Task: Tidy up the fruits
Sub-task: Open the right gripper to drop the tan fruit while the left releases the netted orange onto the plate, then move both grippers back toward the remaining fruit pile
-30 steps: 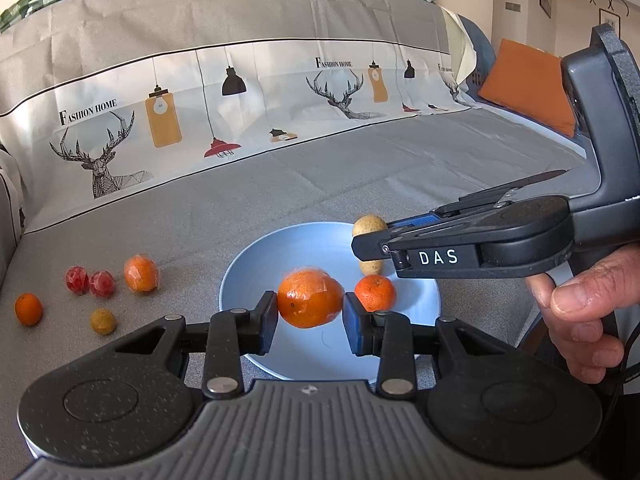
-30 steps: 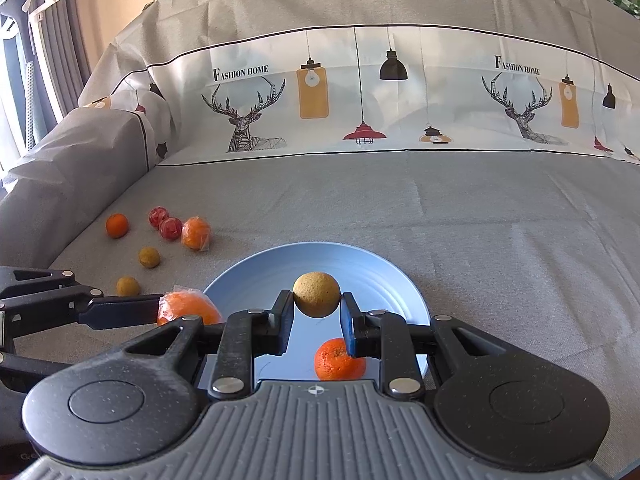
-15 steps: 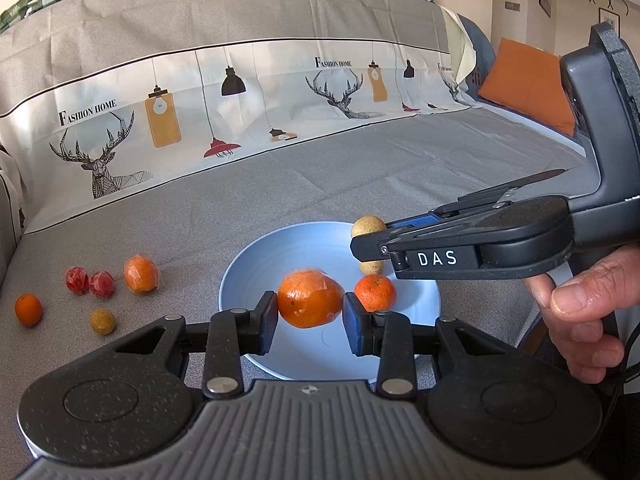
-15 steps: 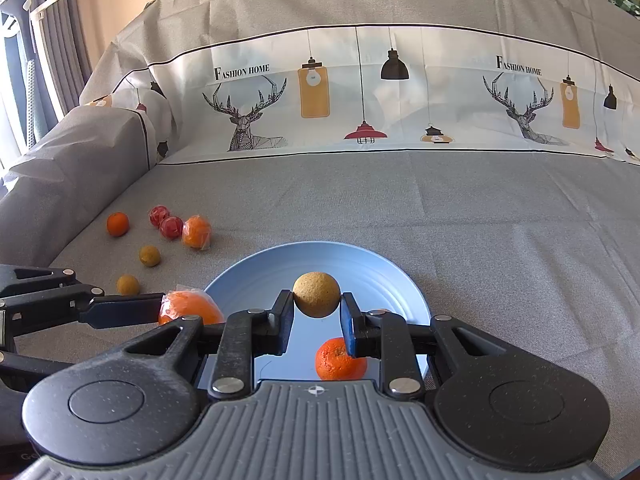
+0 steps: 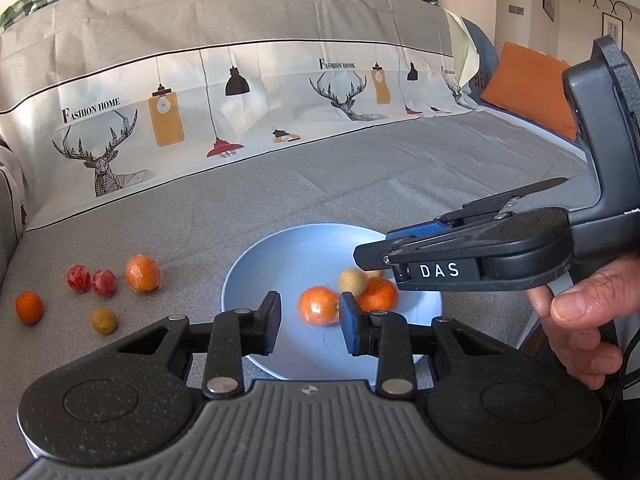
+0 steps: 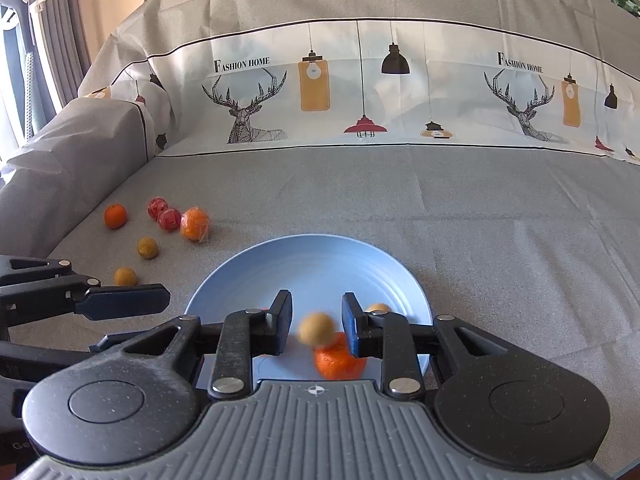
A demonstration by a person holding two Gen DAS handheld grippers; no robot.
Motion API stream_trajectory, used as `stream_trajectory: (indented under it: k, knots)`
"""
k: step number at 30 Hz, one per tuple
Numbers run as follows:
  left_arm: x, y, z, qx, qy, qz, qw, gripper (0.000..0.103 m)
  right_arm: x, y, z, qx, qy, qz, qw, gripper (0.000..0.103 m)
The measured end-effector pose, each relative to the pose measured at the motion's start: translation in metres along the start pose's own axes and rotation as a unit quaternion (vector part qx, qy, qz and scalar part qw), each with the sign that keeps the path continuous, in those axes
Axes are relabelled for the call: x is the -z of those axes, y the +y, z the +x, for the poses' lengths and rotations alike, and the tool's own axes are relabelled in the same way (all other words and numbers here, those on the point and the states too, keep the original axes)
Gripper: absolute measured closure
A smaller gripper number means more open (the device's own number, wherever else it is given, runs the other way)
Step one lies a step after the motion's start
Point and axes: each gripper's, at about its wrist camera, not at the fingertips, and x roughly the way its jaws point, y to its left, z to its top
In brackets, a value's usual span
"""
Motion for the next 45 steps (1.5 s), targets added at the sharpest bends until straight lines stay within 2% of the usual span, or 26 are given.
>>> stream_trajectory:
  k: [1, 4, 12, 22, 24, 26, 27, 28, 30, 33, 34, 36, 38, 40, 42, 44, 45]
  knots:
    - [0.000, 0.000, 0.000, -0.001, 0.000, 0.000, 1.0000, 0.067, -0.001, -0.001, 0.000, 0.001, 0.000, 0.001, 1.000, 0.068]
    - [0.000, 0.001, 0.000, -0.002, 0.000, -0.002, 1.0000, 0.066, 0.000, -0.002, 0.000, 0.004, 0.000, 0.002, 1.000, 0.062]
    - [-0.001, 0.004, -0.004, -0.009, -0.006, -0.010, 0.9999, 0.059, 0.001, -0.001, -0.001, 0.006, 0.000, 0.000, 1.000, 0.060]
    - [-0.003, 0.012, -0.009, -0.019, -0.017, -0.028, 0.9993, 0.059, 0.000, -0.001, -0.001, 0.008, 0.000, 0.000, 1.000, 0.060]
    - [-0.005, 0.015, -0.014, -0.028, -0.027, -0.036, 0.9986, 0.059, 0.000, -0.001, -0.001, 0.008, 0.000, 0.001, 1.000, 0.060]
    - [-0.010, 0.022, -0.027, -0.062, -0.056, -0.044, 0.9955, 0.058, -0.001, -0.001, 0.000, 0.007, 0.001, 0.002, 1.000, 0.060]
    - [-0.015, 0.028, -0.035, -0.092, -0.072, -0.049, 0.9920, 0.056, -0.001, -0.001, 0.000, 0.006, 0.002, 0.004, 1.000, 0.060]
    - [-0.022, 0.035, -0.044, -0.129, -0.085, -0.049, 0.9868, 0.049, -0.001, -0.001, 0.000, 0.005, 0.002, 0.005, 1.000, 0.060]
    - [-0.040, 0.055, -0.063, -0.216, -0.113, -0.040, 0.9690, 0.033, -0.002, -0.002, 0.001, 0.002, 0.004, 0.009, 1.000, 0.060]
    - [-0.075, 0.101, -0.082, -0.359, -0.130, -0.037, 0.9235, 0.023, -0.006, 0.000, 0.002, -0.006, 0.001, 0.017, 1.000, 0.059]
    - [-0.087, 0.120, -0.088, -0.392, -0.130, -0.042, 0.9099, 0.020, -0.008, 0.001, 0.002, -0.010, 0.000, 0.021, 1.000, 0.059]
    - [-0.105, 0.161, -0.091, -0.442, -0.115, -0.056, 0.8879, 0.018, -0.011, 0.005, 0.004, -0.017, 0.000, 0.028, 0.999, 0.059]
    - [-0.112, 0.198, -0.088, -0.482, -0.089, -0.066, 0.8689, 0.018, -0.015, 0.010, 0.007, -0.026, -0.001, 0.033, 0.999, 0.059]
    - [-0.111, 0.229, -0.081, -0.497, -0.060, -0.080, 0.8621, 0.018, -0.019, 0.017, 0.008, -0.036, -0.002, 0.034, 0.999, 0.059]
    - [-0.103, 0.252, -0.074, -0.498, -0.029, -0.087, 0.8625, 0.016, -0.023, 0.026, 0.009, -0.047, -0.006, 0.029, 0.998, 0.059]
    - [-0.091, 0.267, -0.068, -0.495, 0.023, -0.112, 0.8615, 0.012, -0.026, 0.034, 0.009, -0.058, -0.007, 0.023, 0.998, 0.059]
    - [-0.083, 0.274, -0.069, -0.501, 0.048, -0.140, 0.8525, 0.012, -0.028, 0.038, 0.009, -0.064, -0.008, 0.021, 0.998, 0.059]
